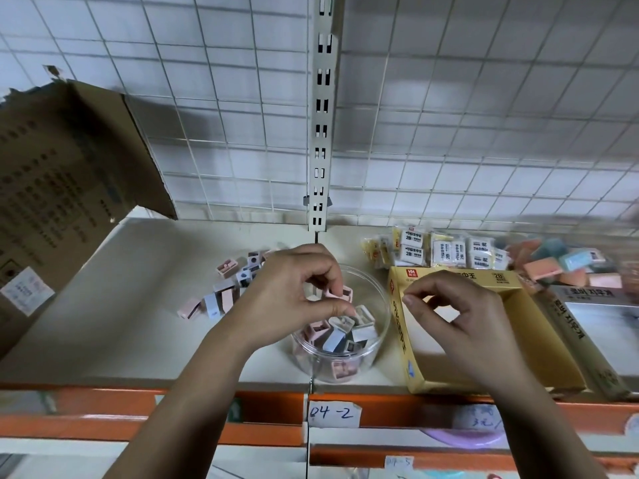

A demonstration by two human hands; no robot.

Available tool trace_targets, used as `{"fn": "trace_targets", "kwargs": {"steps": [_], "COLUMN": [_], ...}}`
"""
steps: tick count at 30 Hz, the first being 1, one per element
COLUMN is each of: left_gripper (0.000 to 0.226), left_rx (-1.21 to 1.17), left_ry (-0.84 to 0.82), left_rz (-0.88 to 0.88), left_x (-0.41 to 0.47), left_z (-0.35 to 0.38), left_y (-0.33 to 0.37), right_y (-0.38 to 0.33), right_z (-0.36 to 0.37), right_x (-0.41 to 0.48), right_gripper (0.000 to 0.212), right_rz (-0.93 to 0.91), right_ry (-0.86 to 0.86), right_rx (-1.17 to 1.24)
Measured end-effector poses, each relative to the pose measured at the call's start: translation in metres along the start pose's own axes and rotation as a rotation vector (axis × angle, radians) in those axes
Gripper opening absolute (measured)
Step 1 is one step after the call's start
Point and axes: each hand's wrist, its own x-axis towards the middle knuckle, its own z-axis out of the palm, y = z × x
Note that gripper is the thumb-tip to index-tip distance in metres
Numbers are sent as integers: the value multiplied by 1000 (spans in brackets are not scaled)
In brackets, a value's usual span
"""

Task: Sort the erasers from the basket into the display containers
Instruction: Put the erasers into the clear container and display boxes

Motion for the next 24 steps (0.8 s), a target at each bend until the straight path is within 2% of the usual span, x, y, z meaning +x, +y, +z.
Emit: {"fn": "trace_targets", "kwargs": {"steps": [2, 4, 7, 11, 13, 17, 21, 24], "left_gripper": [23, 18, 15, 9, 2, 5, 20, 24], "left_rx": [76, 98, 127, 260, 328, 445, 449, 461], "left_ry": [-32, 8, 189, 380, 441, 465, 410, 421], "left_rz": [36, 72, 91, -9, -69, -96, -101, -126], "left_x": [1, 0, -5, -18, -27, -42, -52, -50], "left_z": [3, 3, -8, -30, -39, -42, -39, -41], "left_y": [0, 1, 0, -20, -33, -53, -67, -74], "right_y": [1, 1, -1, -8, -14, -22, -20, -13], "right_z": [0, 0, 0, -3, -2, 8, 34, 60], "right_x": [-1, -2, 0, 16, 32, 72, 119, 147], "right_gripper": [9, 16, 17, 14, 13, 9, 6, 10], "right_rz": [9, 16, 35, 39, 17, 5, -10, -14], "right_ry": [-1, -2, 4, -32, -89, -222, -394, -560], "right_rx": [-19, -40, -12, 50, 69, 84, 56, -56]}}
